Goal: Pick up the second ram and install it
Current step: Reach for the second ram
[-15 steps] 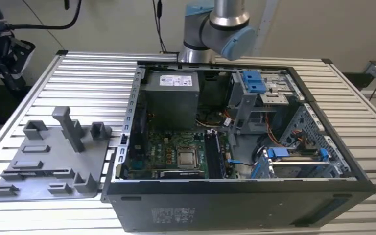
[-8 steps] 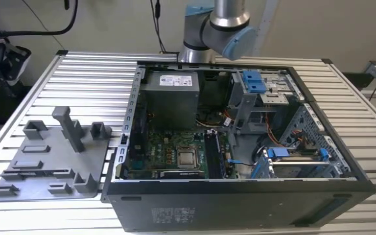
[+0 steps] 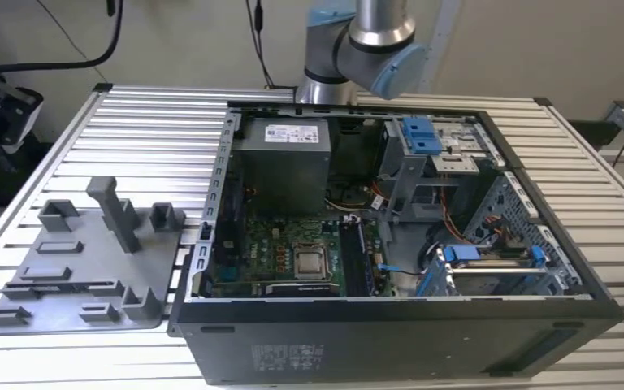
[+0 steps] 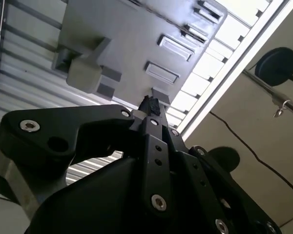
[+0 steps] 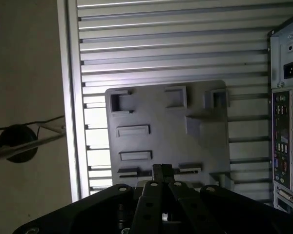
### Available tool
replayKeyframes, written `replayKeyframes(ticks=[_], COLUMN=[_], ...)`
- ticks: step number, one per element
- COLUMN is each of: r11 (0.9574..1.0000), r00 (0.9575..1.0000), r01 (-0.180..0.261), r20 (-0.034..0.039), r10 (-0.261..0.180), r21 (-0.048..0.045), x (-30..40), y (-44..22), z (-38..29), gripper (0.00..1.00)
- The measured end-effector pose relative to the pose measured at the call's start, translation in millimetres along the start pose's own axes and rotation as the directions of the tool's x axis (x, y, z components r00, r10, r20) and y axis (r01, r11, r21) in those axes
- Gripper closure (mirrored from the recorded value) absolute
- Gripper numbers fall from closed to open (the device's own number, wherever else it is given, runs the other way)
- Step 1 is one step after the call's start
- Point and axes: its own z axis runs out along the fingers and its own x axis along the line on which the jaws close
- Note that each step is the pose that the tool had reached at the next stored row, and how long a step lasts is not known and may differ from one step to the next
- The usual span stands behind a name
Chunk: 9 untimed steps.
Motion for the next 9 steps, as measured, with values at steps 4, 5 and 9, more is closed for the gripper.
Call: replayKeyframes(ticks=[4, 5, 9], r11=[1.0000, 1.0000, 1.0000], r00=[1.0000, 1.0000, 1.0000], r01=[-0.003, -0.003, -0.006], r20=[-0.0009, -0.0011, -0.0014], r10=[0.003, 0.003, 0.006], r21=[0.0000, 0.0001, 0.0000], x=[-0.5, -0.7, -1.5], y=[-7.3, -9.1, -20.2], z=[-0.2, -0.3, -0.6], gripper=[0.89, 0.89, 0.89])
